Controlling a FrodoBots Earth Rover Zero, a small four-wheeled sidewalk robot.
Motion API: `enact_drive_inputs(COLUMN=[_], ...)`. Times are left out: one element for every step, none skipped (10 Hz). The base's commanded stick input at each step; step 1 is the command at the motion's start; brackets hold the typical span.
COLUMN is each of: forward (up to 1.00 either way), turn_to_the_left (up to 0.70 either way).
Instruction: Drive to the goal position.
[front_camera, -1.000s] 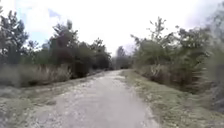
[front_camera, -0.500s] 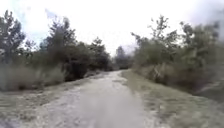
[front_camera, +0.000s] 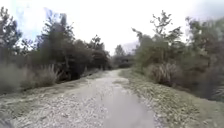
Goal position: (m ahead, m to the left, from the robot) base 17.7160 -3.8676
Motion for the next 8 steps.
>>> enact_drive_inputs(forward=[0.85, 0.85, 0.85, 0.85, 0.85, 0.85, 0.85, 0.85], turn_to_the_left=[0.00, 0.00, 0.00, 0.00, 0.00, 0.00, 0.00, 0.00])
